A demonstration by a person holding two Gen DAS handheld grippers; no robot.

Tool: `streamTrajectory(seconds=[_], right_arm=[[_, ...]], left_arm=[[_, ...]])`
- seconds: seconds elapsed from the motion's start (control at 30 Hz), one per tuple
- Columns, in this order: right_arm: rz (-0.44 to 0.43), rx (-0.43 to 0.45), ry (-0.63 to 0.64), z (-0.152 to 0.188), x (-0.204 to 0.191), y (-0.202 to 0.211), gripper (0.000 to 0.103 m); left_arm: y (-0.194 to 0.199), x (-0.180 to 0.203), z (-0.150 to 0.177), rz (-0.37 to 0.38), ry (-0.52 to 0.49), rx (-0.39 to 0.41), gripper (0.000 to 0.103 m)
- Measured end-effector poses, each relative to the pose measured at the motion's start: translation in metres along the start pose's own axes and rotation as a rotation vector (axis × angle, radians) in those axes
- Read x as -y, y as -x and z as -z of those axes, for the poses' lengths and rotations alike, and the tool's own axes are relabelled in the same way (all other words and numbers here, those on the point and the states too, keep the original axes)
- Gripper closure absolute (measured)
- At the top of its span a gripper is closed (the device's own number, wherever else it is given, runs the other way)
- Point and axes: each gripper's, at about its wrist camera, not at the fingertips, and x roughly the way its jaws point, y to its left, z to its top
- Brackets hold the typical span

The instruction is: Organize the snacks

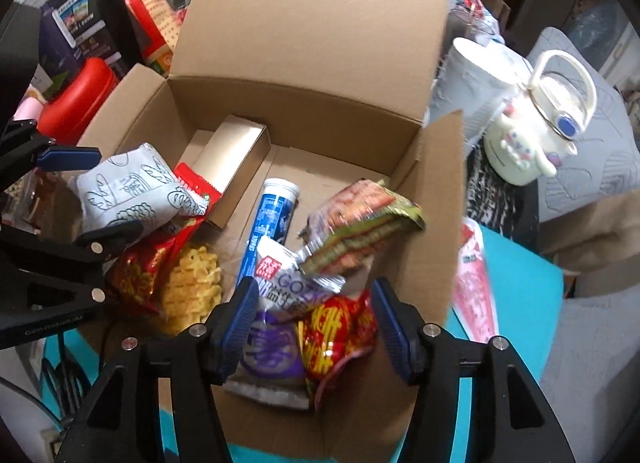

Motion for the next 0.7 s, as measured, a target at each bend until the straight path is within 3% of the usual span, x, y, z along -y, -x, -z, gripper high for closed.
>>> streamTrajectory(seconds=[0.7], right_arm=[[0.025,0.169,-0.015,0.033,-0.012,0.076,0.044]], left_arm=[[0.076,-0.001,0.053,-0.070,0.057,0.202,0.036]])
